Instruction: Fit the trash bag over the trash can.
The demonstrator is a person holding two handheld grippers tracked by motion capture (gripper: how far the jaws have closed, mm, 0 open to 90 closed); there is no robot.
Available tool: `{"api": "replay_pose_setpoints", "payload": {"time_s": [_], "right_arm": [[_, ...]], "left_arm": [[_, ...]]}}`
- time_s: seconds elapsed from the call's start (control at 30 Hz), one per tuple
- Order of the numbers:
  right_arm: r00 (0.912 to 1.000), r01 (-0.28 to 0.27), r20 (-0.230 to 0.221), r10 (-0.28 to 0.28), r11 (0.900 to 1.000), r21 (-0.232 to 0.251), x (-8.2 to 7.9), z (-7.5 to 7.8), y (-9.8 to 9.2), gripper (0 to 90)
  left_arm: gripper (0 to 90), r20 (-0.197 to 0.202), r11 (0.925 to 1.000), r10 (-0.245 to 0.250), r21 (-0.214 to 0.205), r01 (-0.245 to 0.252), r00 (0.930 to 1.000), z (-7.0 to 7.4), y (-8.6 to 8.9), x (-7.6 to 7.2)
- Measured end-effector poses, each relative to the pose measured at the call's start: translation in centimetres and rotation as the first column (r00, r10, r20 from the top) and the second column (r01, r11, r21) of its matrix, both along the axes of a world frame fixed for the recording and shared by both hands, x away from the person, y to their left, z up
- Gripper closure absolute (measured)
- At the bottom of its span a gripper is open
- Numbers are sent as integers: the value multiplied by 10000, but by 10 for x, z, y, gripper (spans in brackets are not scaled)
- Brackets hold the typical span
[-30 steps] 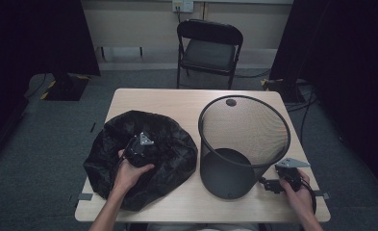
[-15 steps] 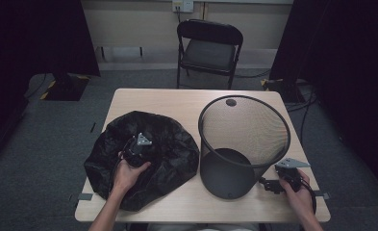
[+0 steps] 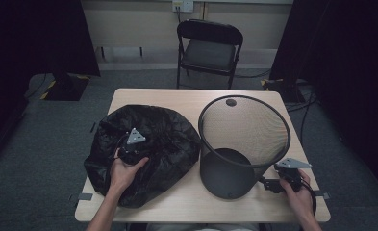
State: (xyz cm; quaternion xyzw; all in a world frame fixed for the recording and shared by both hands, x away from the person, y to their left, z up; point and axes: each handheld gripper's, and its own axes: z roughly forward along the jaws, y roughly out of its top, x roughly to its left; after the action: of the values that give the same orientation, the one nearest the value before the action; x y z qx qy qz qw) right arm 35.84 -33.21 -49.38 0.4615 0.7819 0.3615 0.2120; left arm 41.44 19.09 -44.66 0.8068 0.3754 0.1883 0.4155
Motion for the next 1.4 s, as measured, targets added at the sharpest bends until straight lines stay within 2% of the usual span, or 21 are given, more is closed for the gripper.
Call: {"api": "replay_pose_setpoints", "payload": {"time_s": [0.07, 0.1, 0.17, 0.33, 0.5, 0.63, 0.73, 0.83, 0.9, 1.0, 1.03, 1.07, 1.1, 1.13, 1.17, 1.3, 1.4], "right_arm": [[10000, -22, 87, 22, 10000, 13, -1, 1, 0, 122], [9998, -72, 183, 72, 10000, 2, -2, 2, 0, 122], [9996, 4, 281, -6, 10000, 70, -3, 4, -1, 122], [9983, 183, 542, -200, 9993, 322, -5, 9, -3, 122], [9958, 494, 750, -521, 9981, 370, -5, 12, -3, 122], [9951, 432, 869, -481, 9974, 575, -6, 14, -2, 121], [9933, 451, 1033, -520, 9967, 681, -9, 17, -1, 132], [9936, 417, 1011, -495, 9961, 772, -9, 18, -2, 135], [9916, 458, 1169, -549, 9958, 788, -9, 20, -2, 138], [9886, 519, 1367, -633, 9950, 855, -10, 23, -2, 145], [9886, 519, 1367, -633, 9950, 855, -10, 23, -2, 145], [9876, 511, 1437, -625, 9954, 816, -11, 24, -1, 151], [9876, 511, 1437, -625, 9954, 816, -11, 24, -1, 151], [9876, 480, 1455, -589, 9959, 771, -11, 25, -1, 156], [9876, 480, 1455, -589, 9959, 771, -11, 25, -1, 156], [9866, 414, 1550, -512, 9970, 657, -10, 25, -1, 187], [9858, 470, 1583, -561, 9970, 607, -10, 25, 1, 204]], "left_arm": [[811, 224, 9999, 20, -168, -16, 9997, 5, 4, -1], [812, 367, 9991, 34, -421, -19, 9993, 8, 6, -3], [812, 656, 9978, -2, -669, 46, 9978, 15, 10, -6], [812, 1251, 9905, -70, -1355, 241, 9921, 30, 16, -12], [813, 1634, 9836, -75, -1768, 368, 9865, 41, 23, -16], [812, 1898, 9784, -10, -2028, 402, 9818, 50, 28, -20], [812, 2212, 9738, -19, -2212, 520, 9752, 59, 31, -24], [813, 2502, 9642, 14, -2571, 651, 9682, 68, 33, -29], [813, 2707, 9608, -5, -2666, 755, 9627, 74, 35, -32], [813, 2920, 9492, 17, -3013, 903, 9564, 82, 36, -37], [813, 2998, 9476, 16, -3052, 943, 9540, 85, 37, -38], [813, 3159, 9382, -79, -3259, 1164, 9488, 91, 38, -41], [813, 3159, 9382, -79, -3259, 1164, 9488, 91, 38, -41], [813, 3331, 9351, -111, -3306, 1278, 9428, 97, 38, -45], [813, 3331, 9351, -111, -3306, 1278, 9428, 97, 38, -45], [813, 3616, 9303, -297, -3310, 1581, 9318, 106, 33, -51], [813, 3831, 9210, -521, -3386, 1926, 9222, 113, 28, -55]]}}
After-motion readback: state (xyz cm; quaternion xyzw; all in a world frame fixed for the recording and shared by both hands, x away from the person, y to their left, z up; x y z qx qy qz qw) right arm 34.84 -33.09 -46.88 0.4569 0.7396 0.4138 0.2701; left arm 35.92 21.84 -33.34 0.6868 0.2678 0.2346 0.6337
